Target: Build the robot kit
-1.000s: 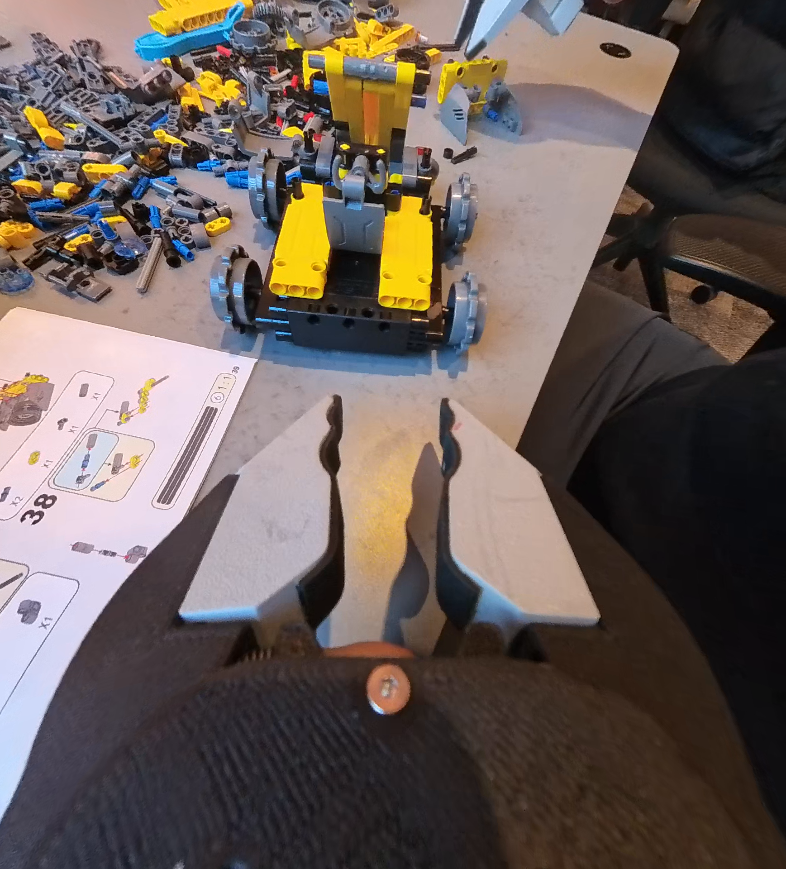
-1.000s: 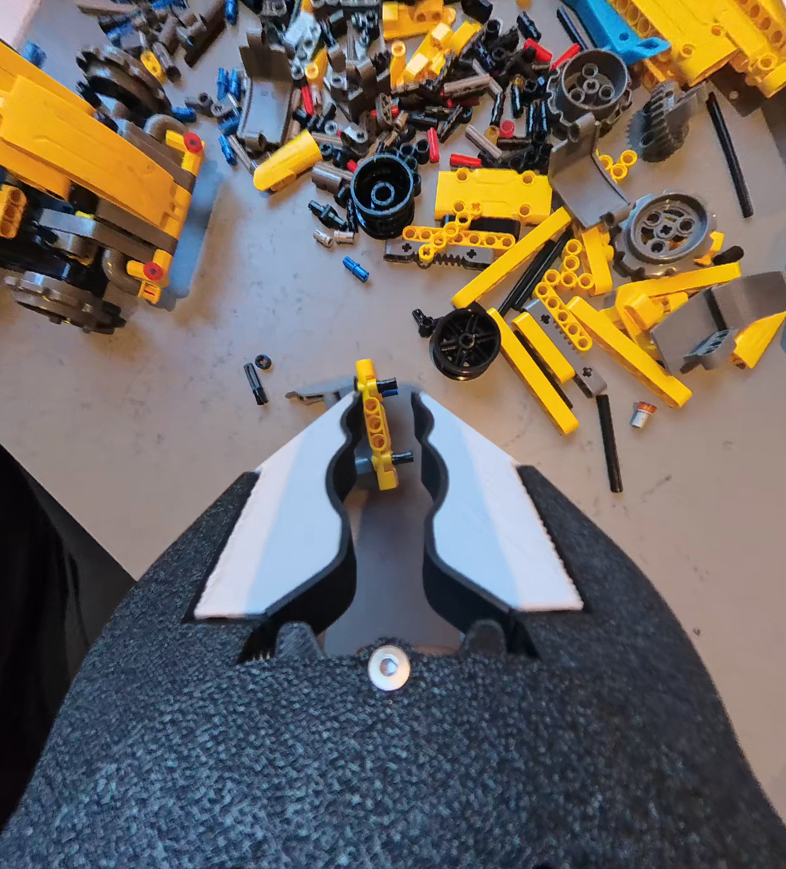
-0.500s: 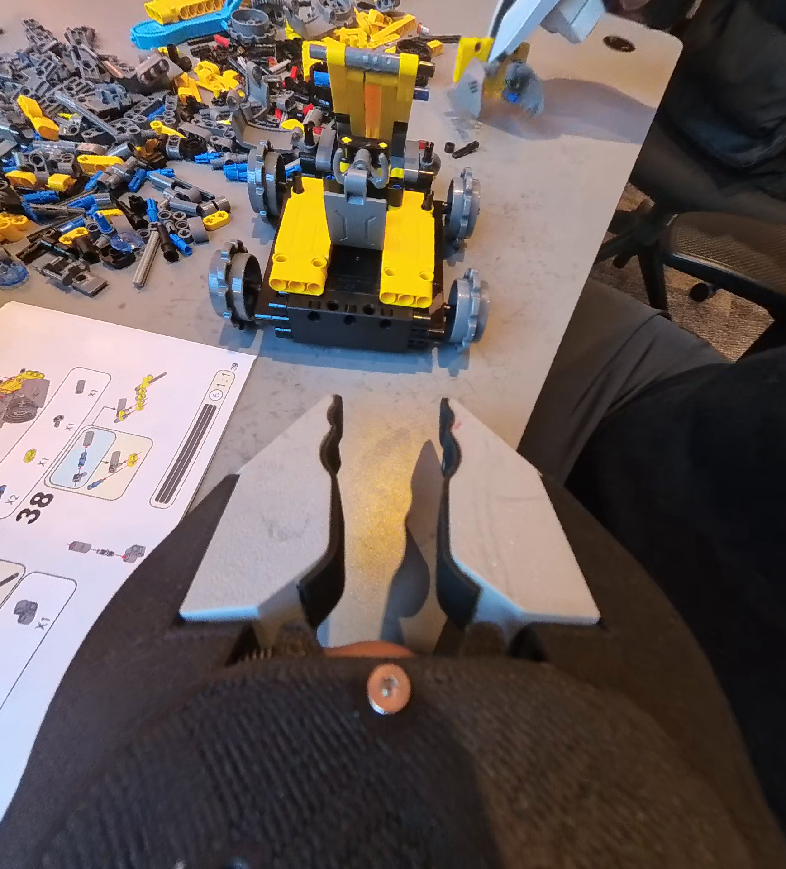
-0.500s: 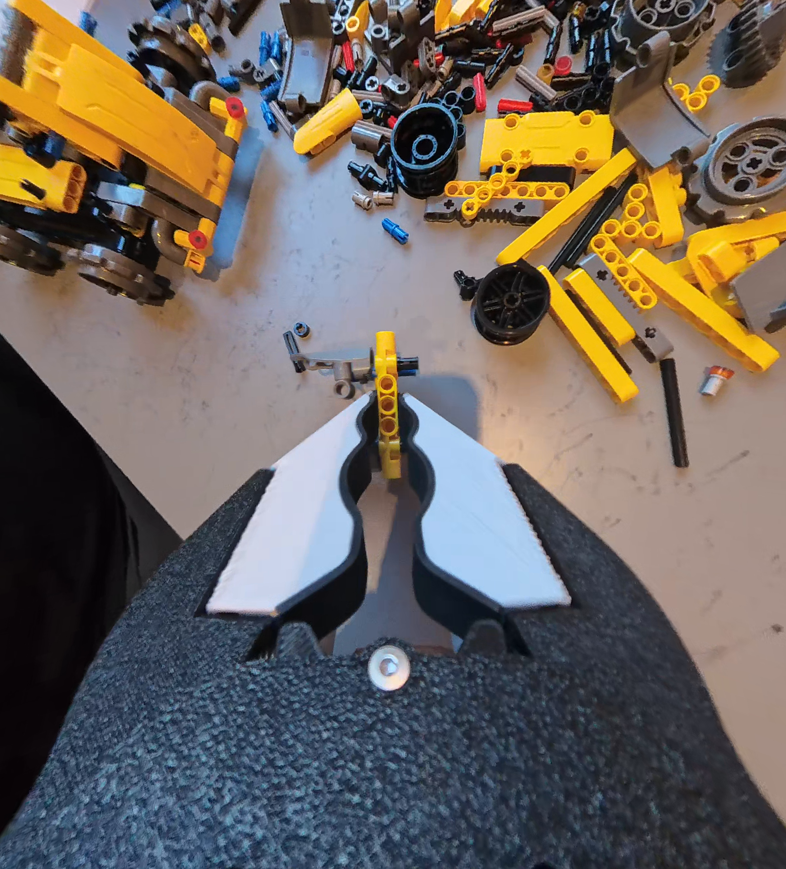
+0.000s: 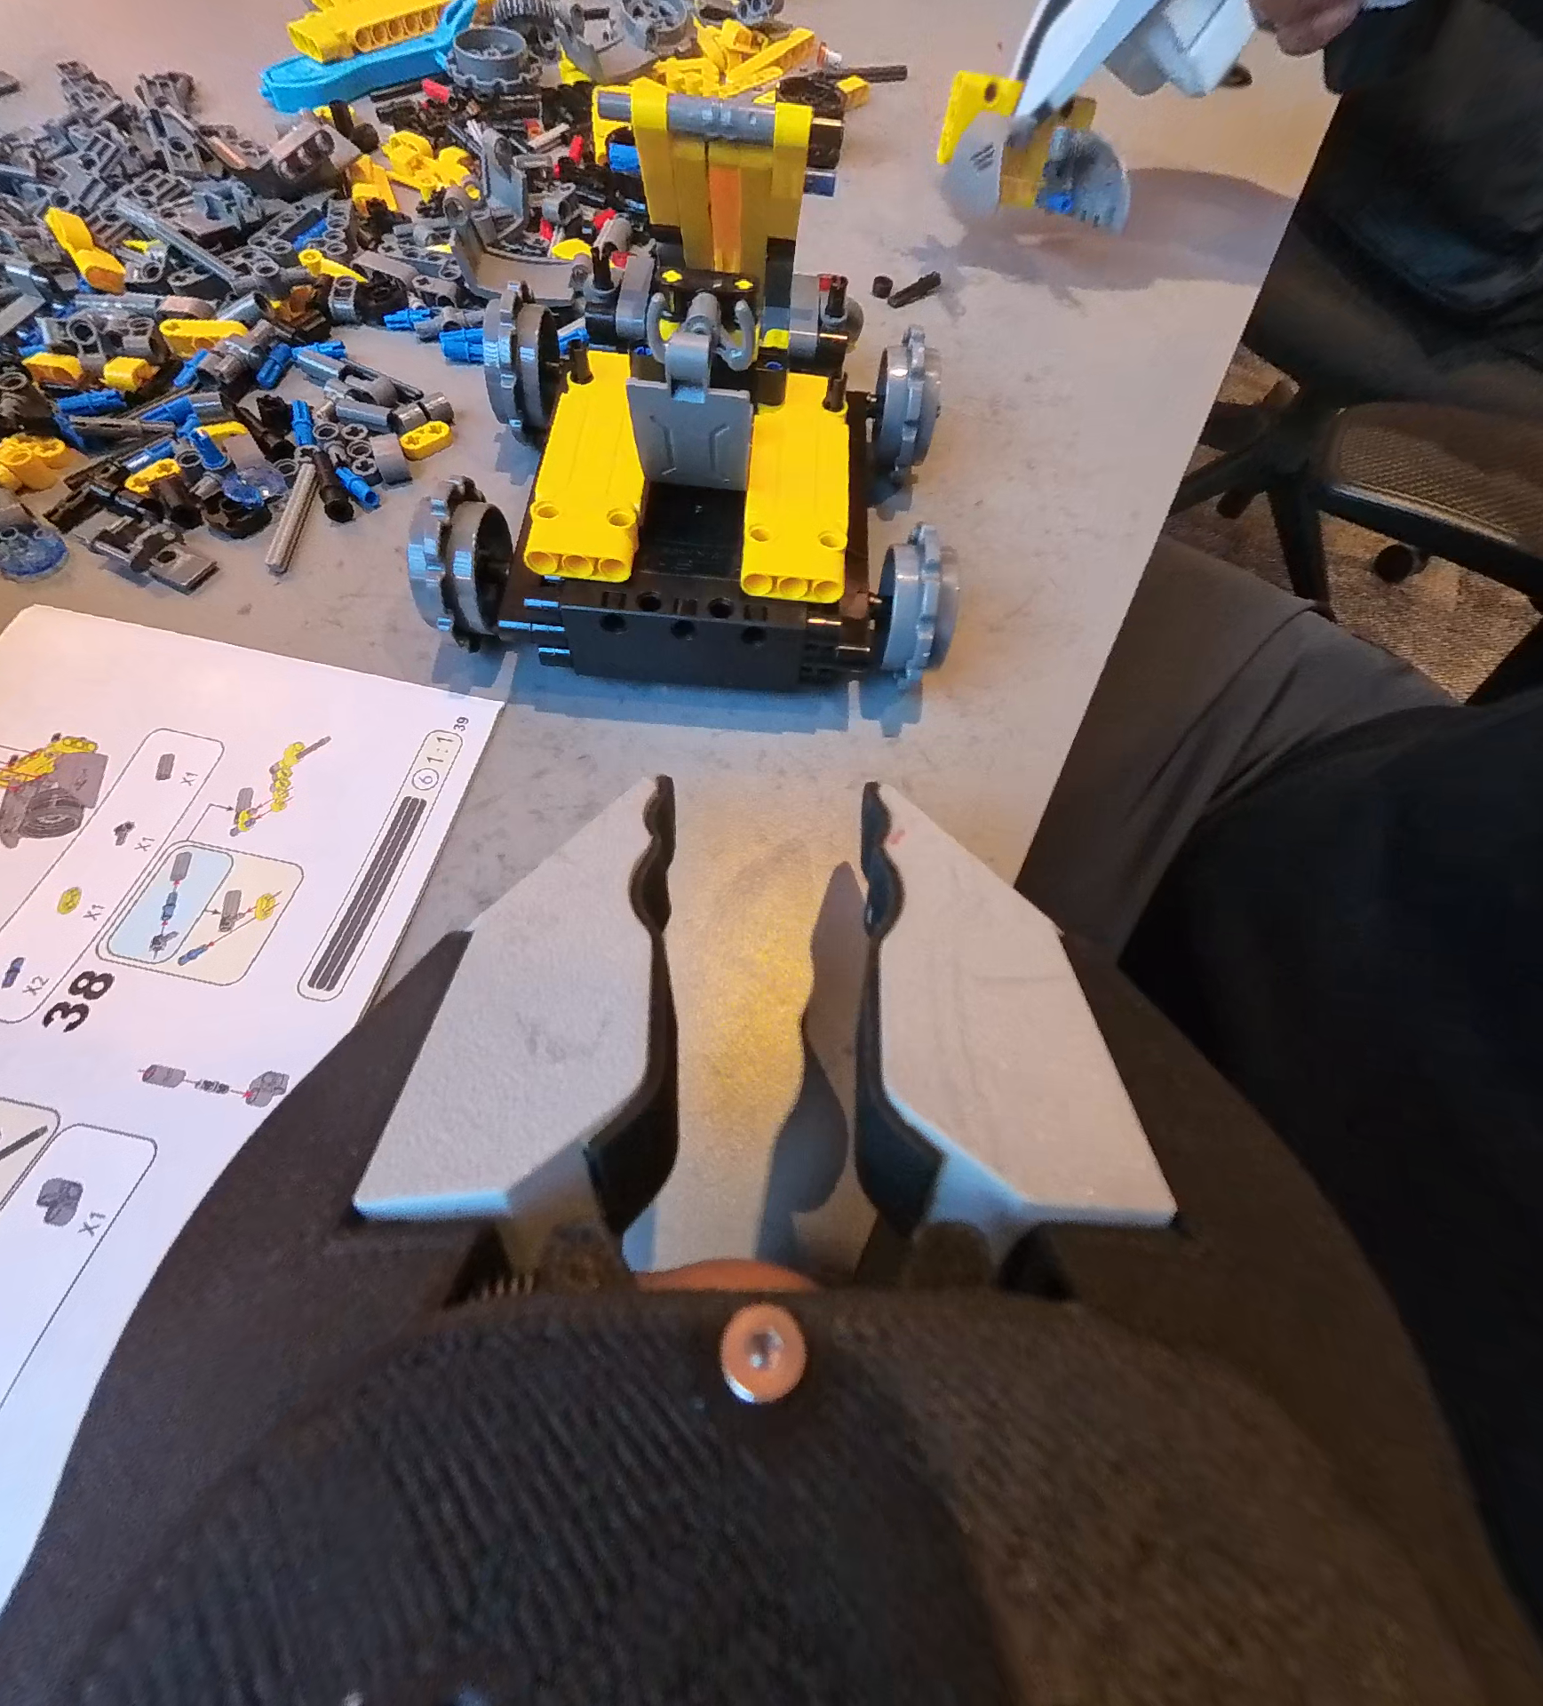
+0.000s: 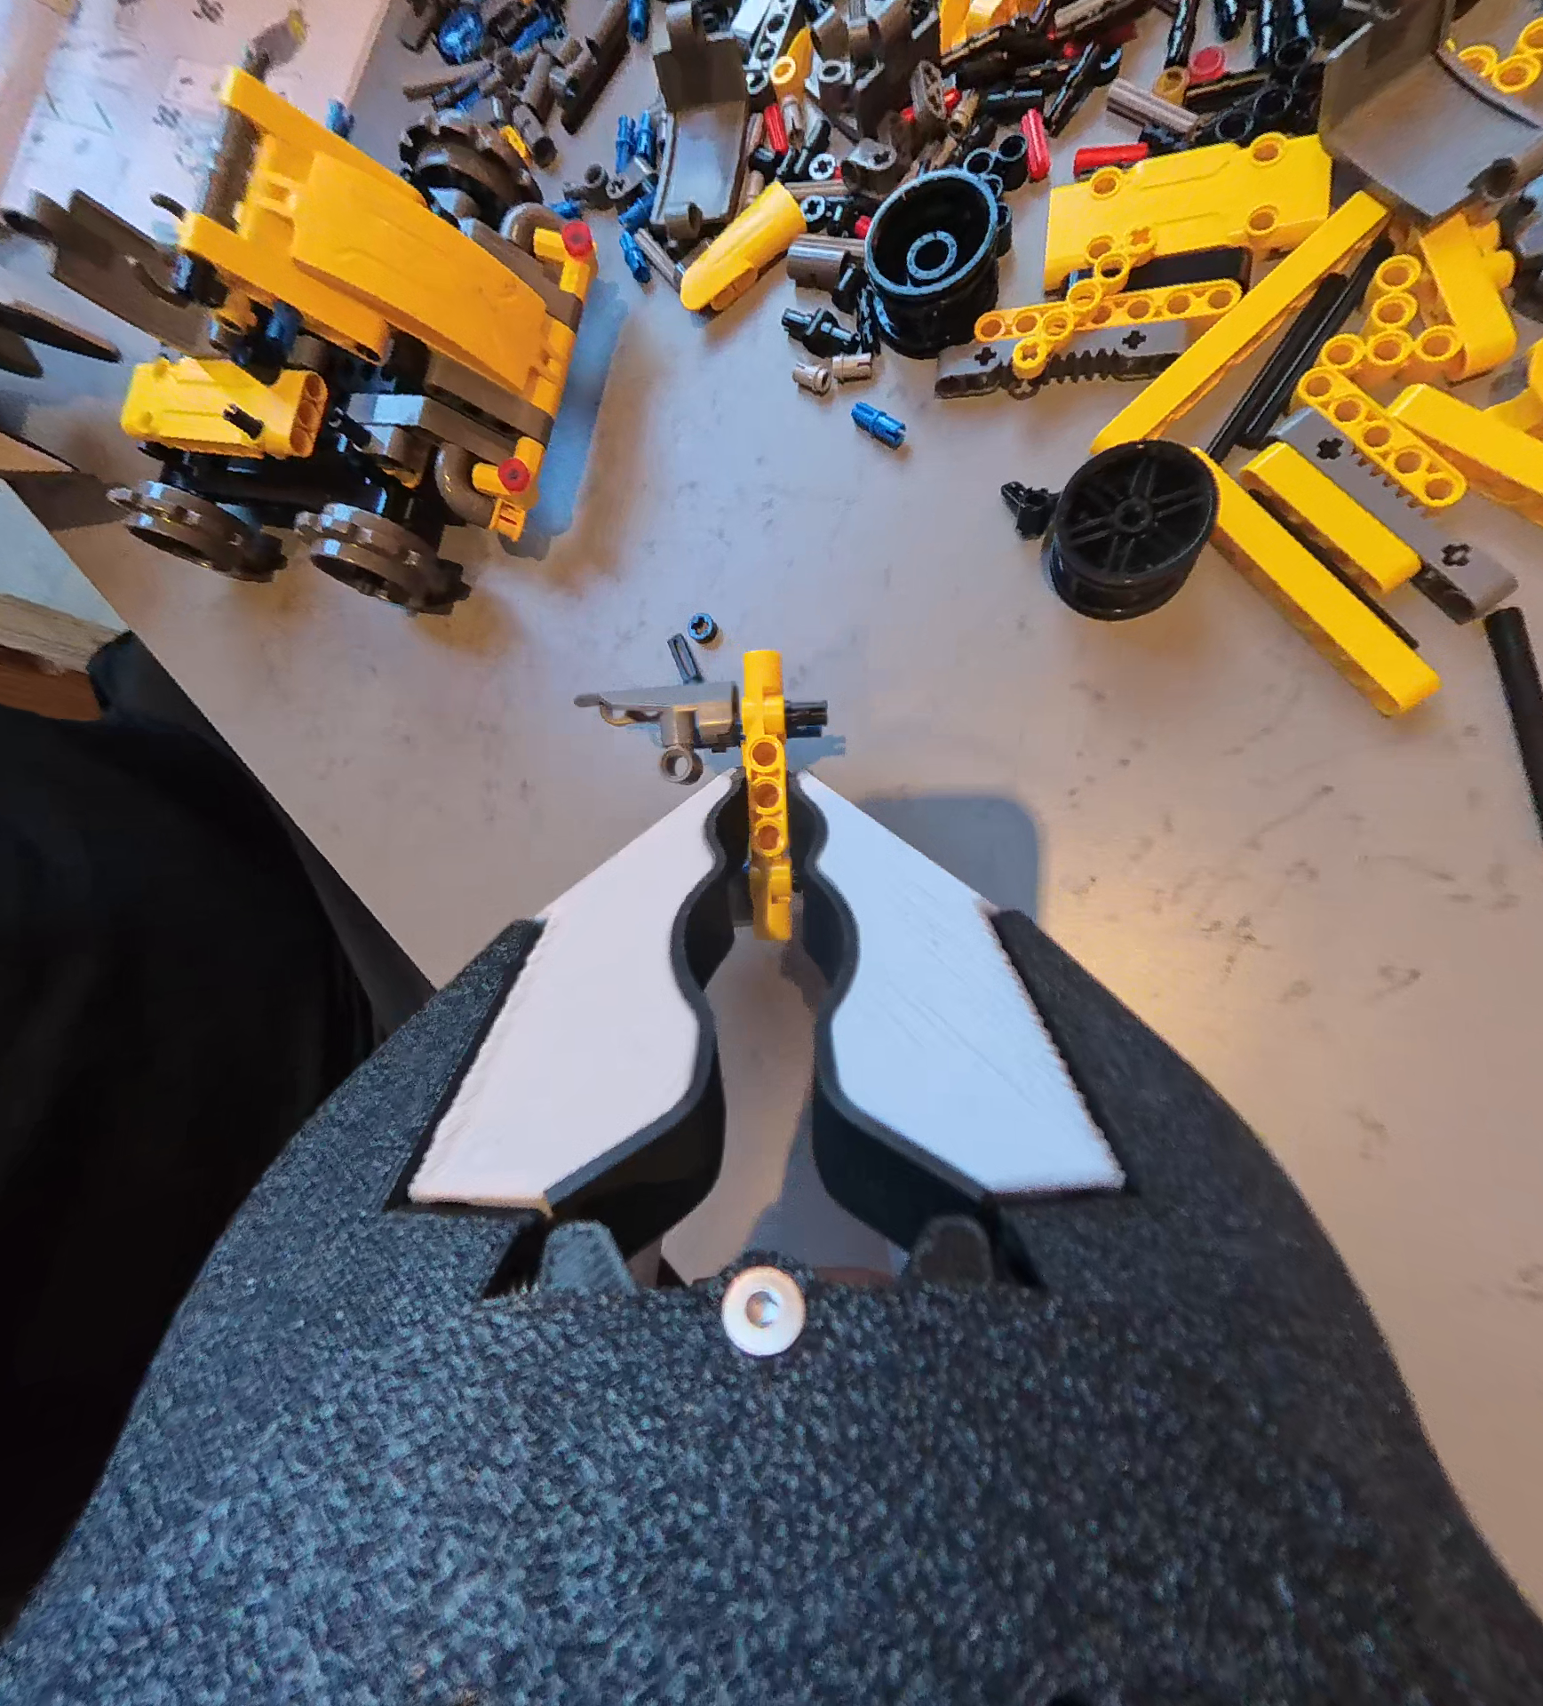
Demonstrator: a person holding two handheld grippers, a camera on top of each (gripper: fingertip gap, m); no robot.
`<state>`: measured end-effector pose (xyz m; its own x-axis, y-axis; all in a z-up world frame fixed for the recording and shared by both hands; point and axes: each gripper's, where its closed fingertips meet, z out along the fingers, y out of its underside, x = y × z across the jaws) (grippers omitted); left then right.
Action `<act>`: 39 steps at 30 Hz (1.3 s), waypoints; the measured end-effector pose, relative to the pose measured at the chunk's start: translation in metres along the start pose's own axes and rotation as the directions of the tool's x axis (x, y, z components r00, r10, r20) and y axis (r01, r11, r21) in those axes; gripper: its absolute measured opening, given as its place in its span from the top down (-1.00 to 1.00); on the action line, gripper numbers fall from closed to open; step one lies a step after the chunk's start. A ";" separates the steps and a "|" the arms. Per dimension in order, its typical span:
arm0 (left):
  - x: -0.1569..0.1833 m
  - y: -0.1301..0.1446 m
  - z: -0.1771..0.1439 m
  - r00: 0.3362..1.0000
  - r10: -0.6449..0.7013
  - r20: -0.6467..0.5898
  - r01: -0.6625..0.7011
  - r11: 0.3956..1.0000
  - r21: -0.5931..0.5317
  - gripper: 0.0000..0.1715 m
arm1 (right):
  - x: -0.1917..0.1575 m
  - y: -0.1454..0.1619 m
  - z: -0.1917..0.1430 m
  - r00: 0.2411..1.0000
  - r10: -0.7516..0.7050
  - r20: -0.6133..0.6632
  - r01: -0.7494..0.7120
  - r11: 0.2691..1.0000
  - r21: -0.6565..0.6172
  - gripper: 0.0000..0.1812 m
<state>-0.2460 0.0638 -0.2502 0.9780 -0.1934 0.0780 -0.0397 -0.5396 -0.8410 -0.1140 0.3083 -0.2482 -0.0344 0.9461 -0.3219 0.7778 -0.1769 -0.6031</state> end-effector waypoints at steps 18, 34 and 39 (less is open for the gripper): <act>-0.004 0.007 0.004 0.998 0.026 0.052 -0.023 0.999 -0.047 0.55 | 0.015 0.010 -0.016 0.966 -0.168 -0.197 0.160 0.986 -0.055 0.81; -0.004 0.008 0.005 0.998 0.032 0.057 -0.029 0.998 -0.057 0.55 | 0.012 0.018 -0.021 0.969 -0.134 -0.208 0.142 0.990 0.020 0.67; -0.003 0.008 0.005 0.998 0.040 0.058 -0.037 0.998 -0.052 0.56 | 0.014 0.013 -0.023 0.968 -0.136 -0.209 0.150 0.987 0.055 0.65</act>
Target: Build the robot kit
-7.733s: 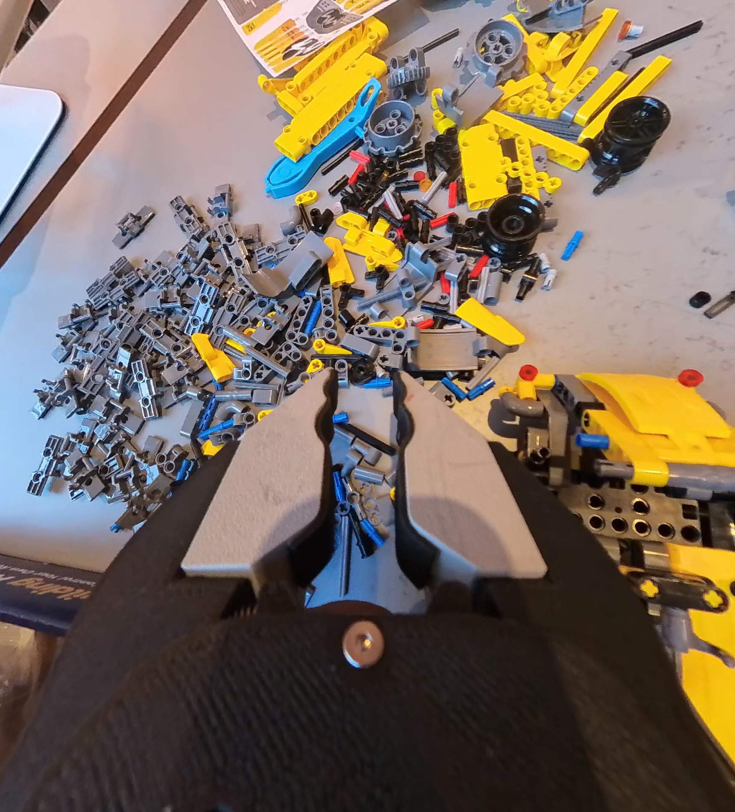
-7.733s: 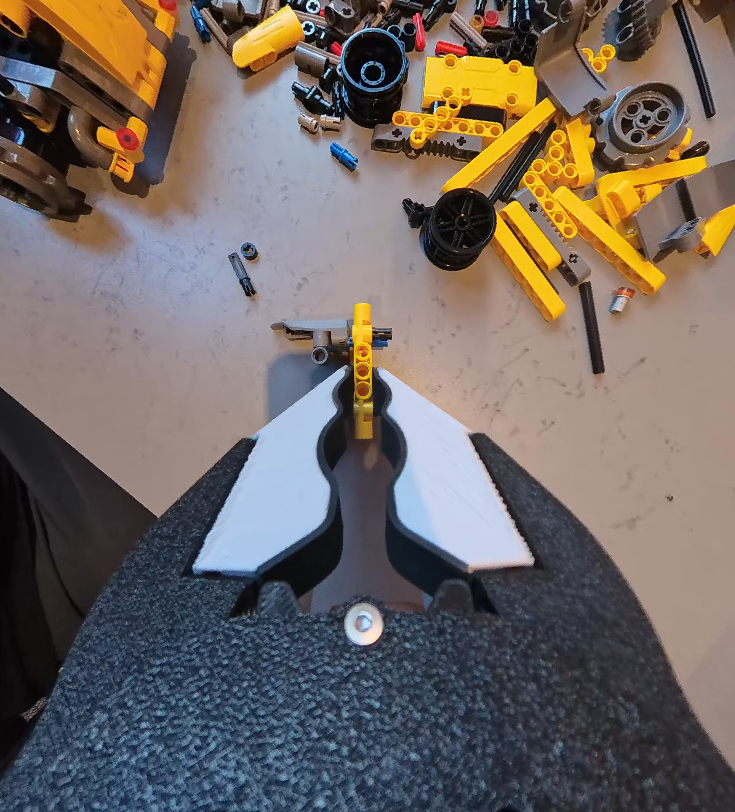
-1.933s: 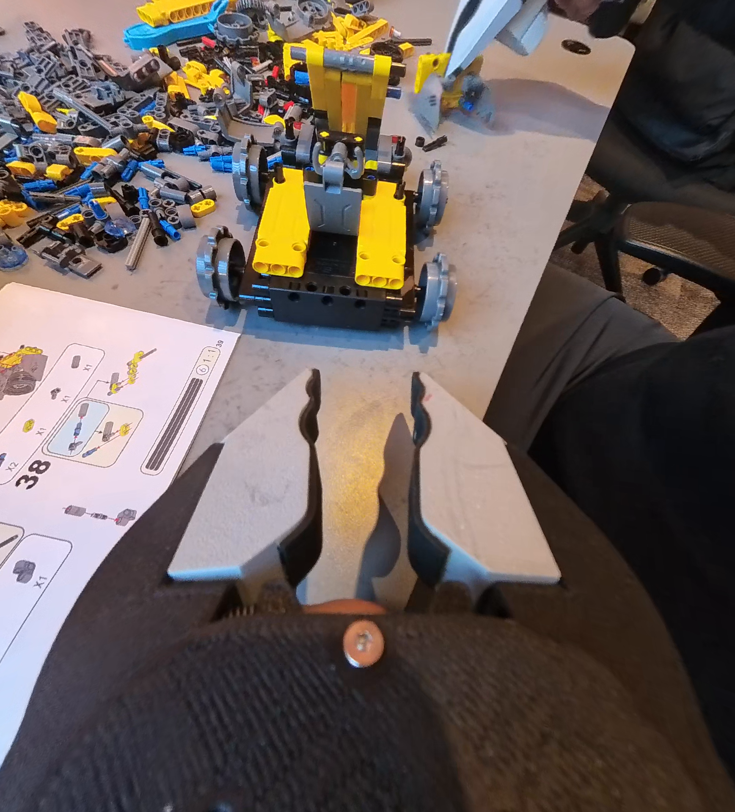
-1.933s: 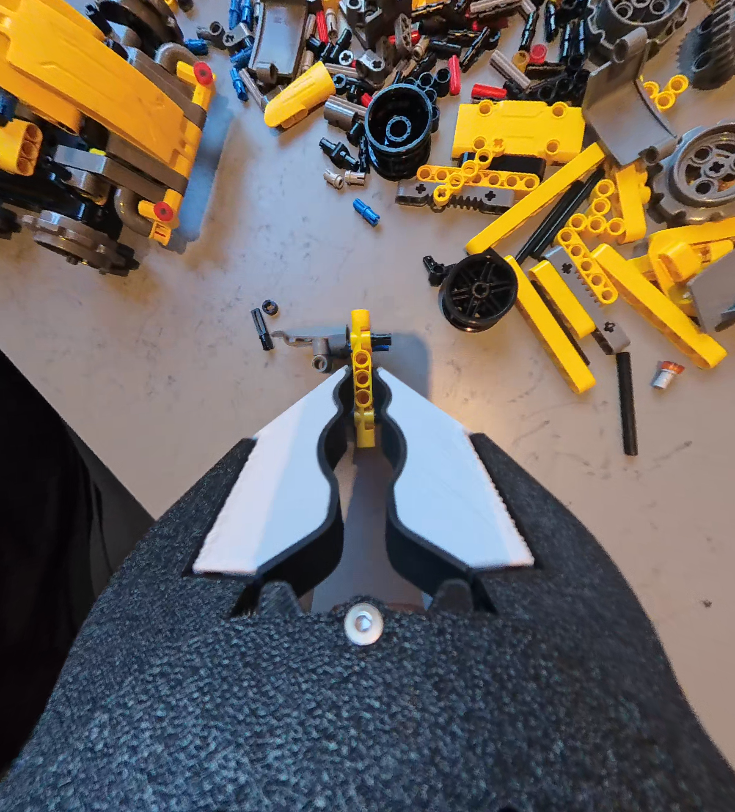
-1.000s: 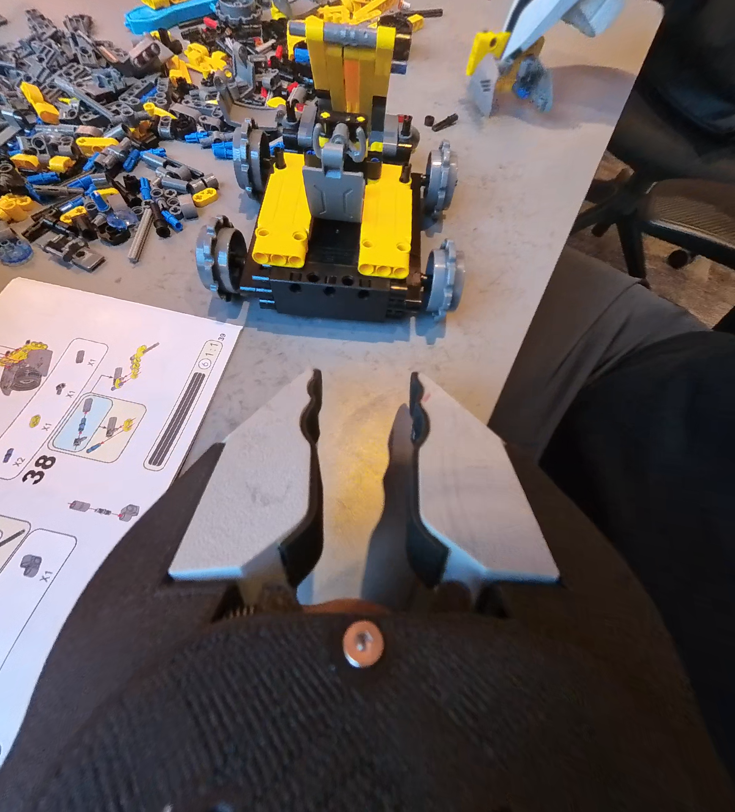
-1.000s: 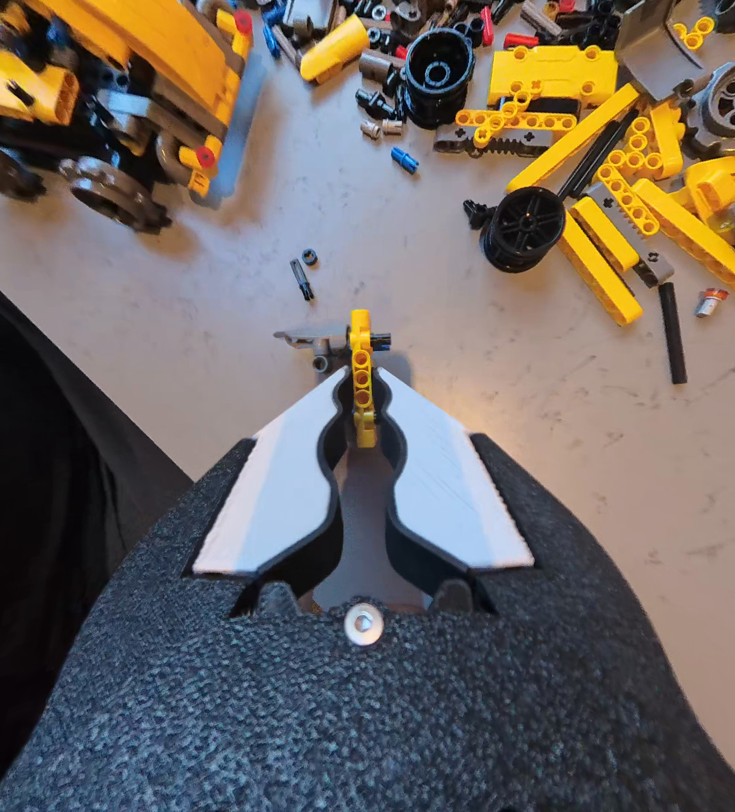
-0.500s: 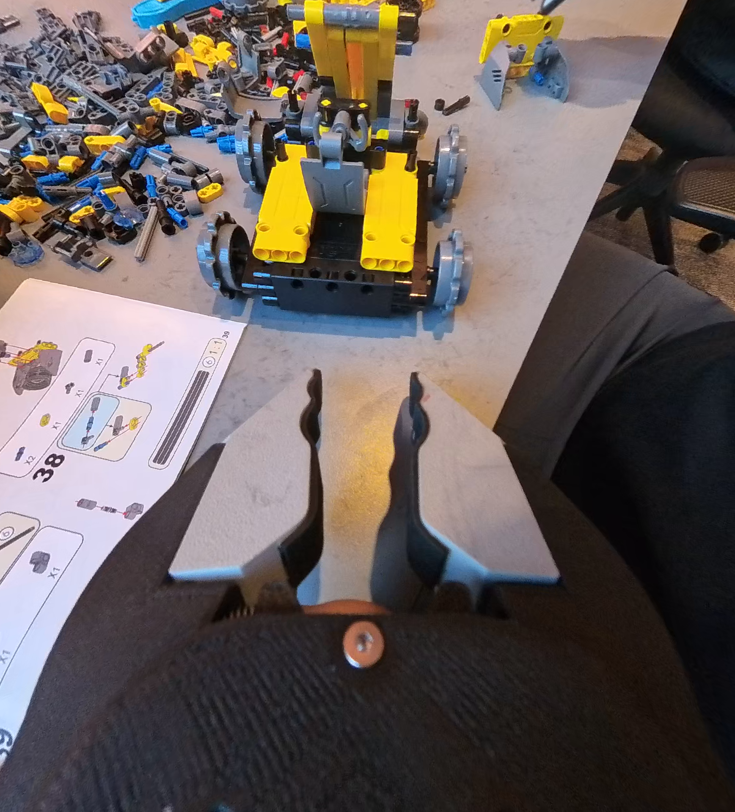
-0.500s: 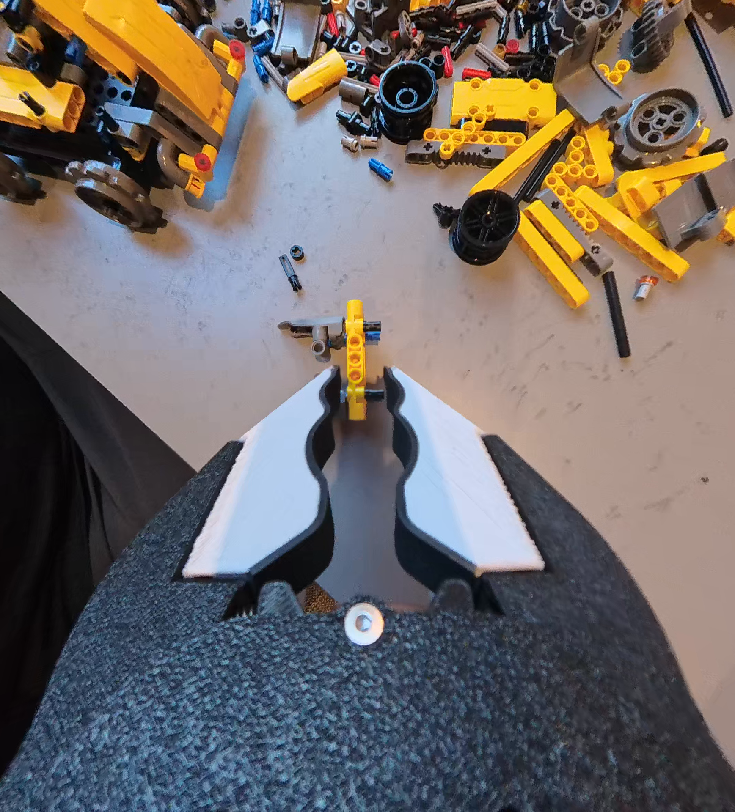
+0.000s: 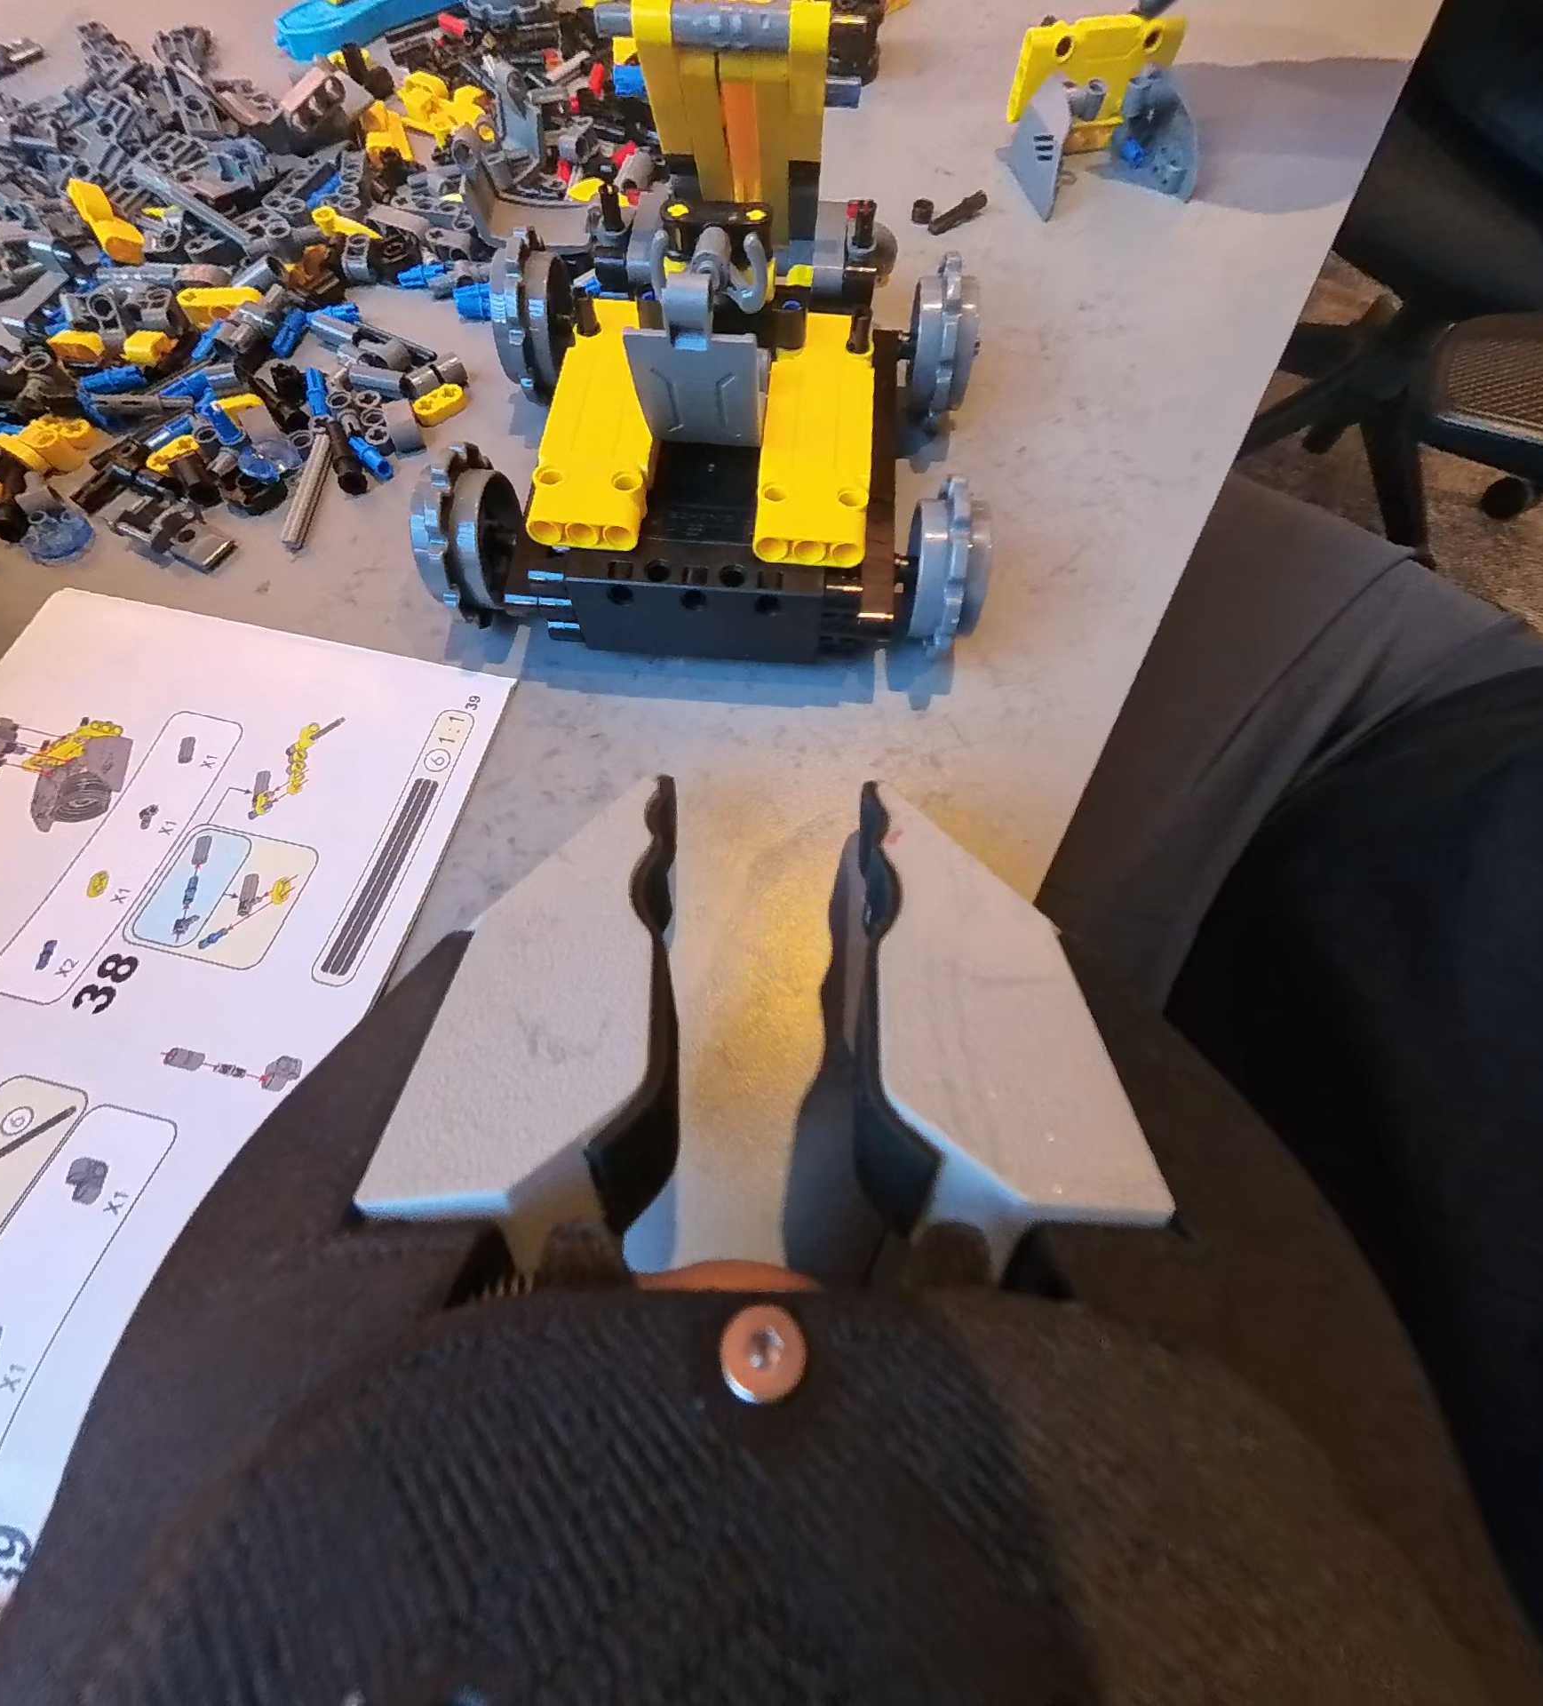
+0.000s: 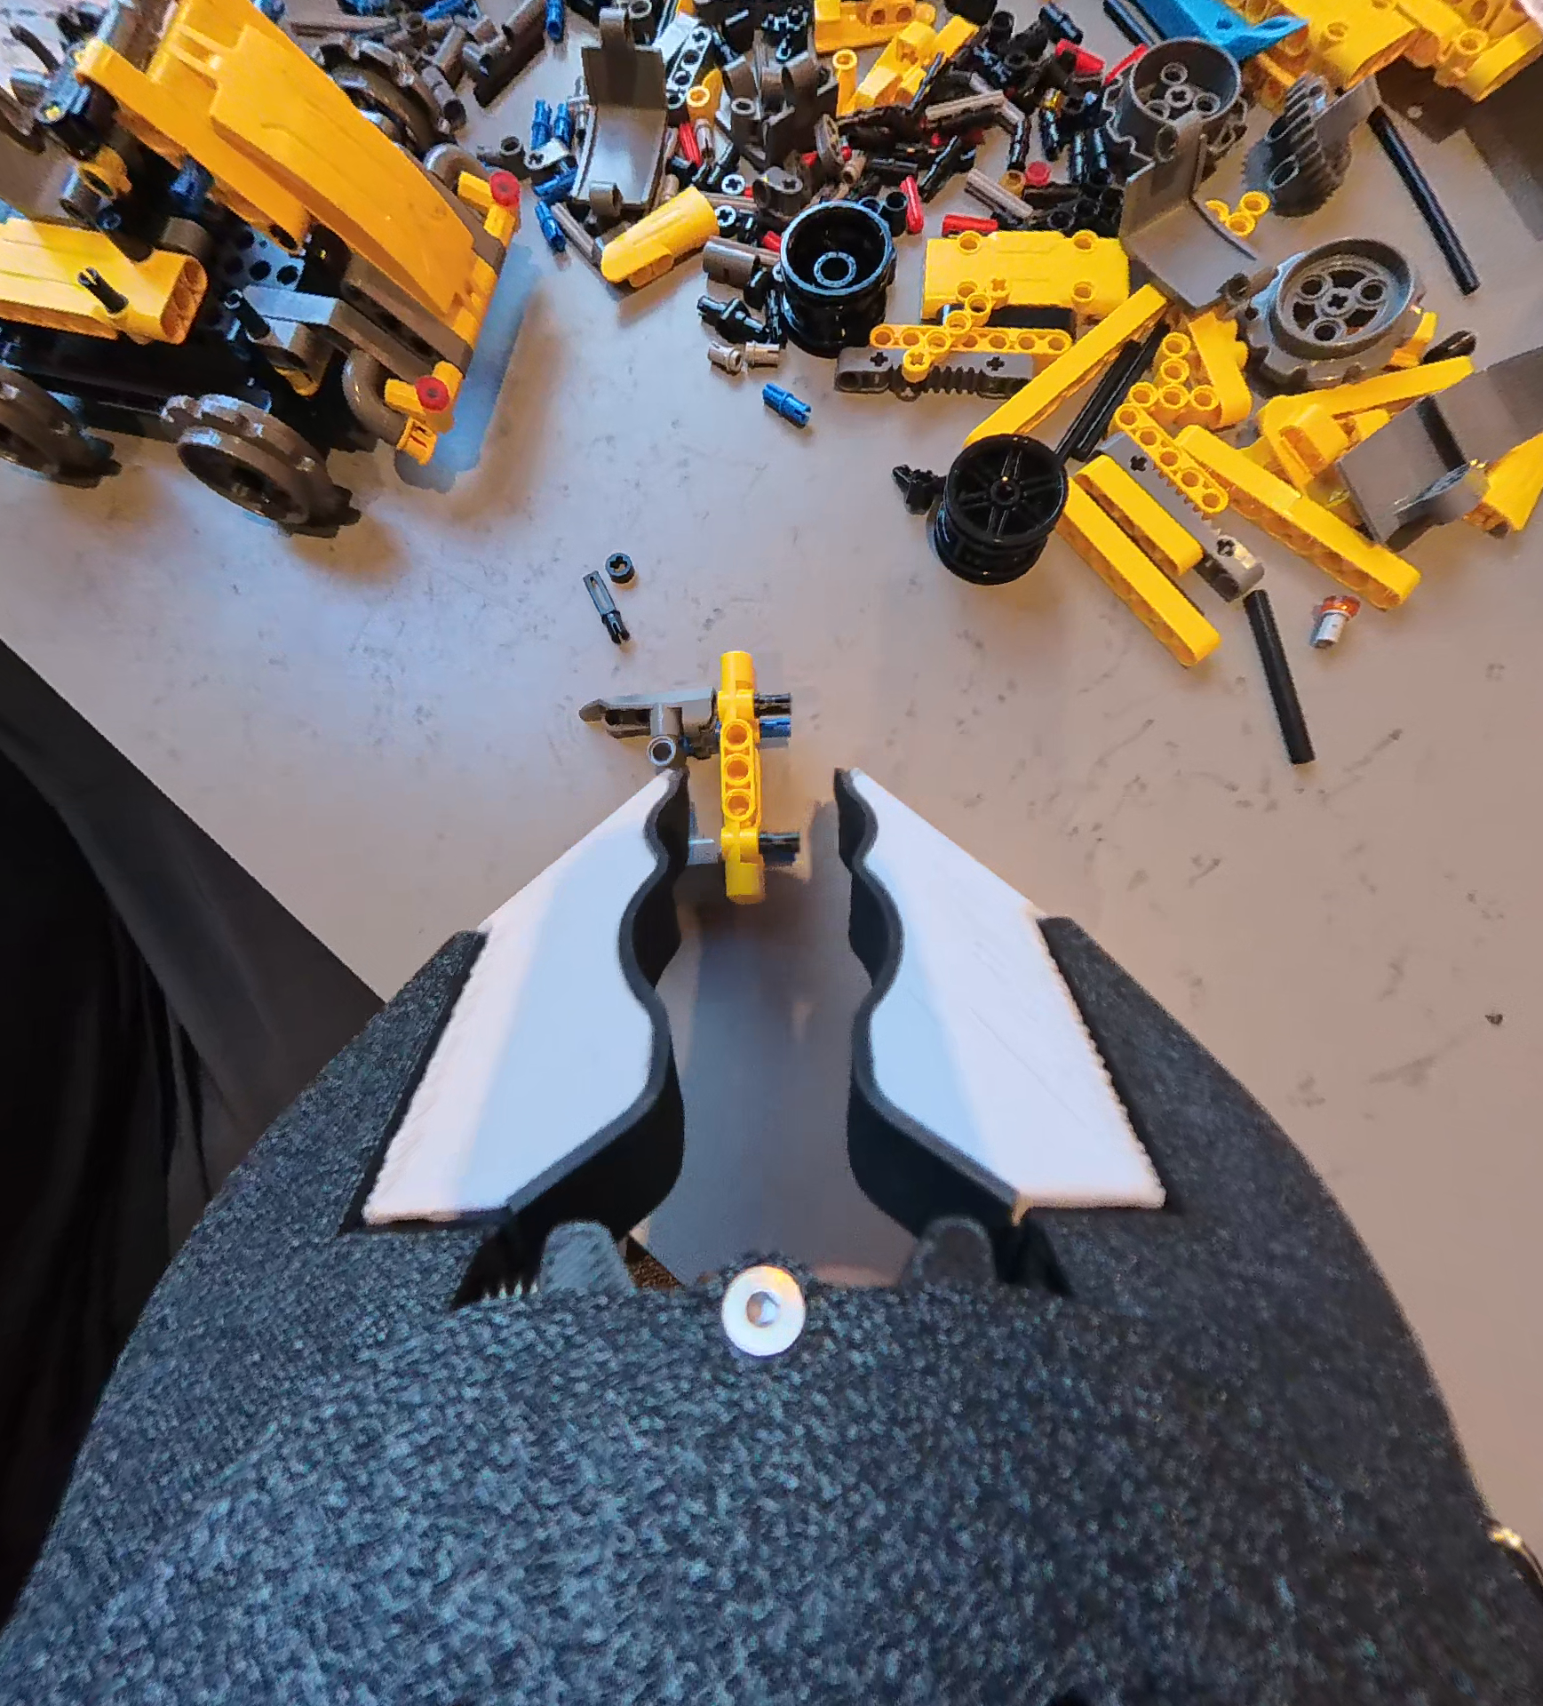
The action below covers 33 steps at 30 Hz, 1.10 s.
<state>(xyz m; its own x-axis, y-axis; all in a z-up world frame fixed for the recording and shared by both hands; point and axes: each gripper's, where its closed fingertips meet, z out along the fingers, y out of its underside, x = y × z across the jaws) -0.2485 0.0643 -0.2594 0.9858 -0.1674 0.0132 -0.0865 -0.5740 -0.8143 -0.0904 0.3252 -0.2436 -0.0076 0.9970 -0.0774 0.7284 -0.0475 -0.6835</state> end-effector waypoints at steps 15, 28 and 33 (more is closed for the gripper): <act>0.002 0.000 -0.001 1.000 0.016 -0.006 -0.016 1.000 0.006 0.56 | -0.009 0.006 0.013 0.991 0.067 0.120 -0.064 0.998 -0.023 0.92; 0.006 0.000 0.003 0.988 0.131 0.077 -0.131 0.991 -0.009 0.59 | -0.030 -0.006 0.009 0.907 0.250 0.339 -0.266 0.964 0.000 0.92; 0.015 -0.009 0.004 0.973 0.208 0.103 -0.212 0.977 0.032 0.61 | -0.046 -0.016 0.000 0.829 0.311 0.465 -0.360 0.933 0.018 0.92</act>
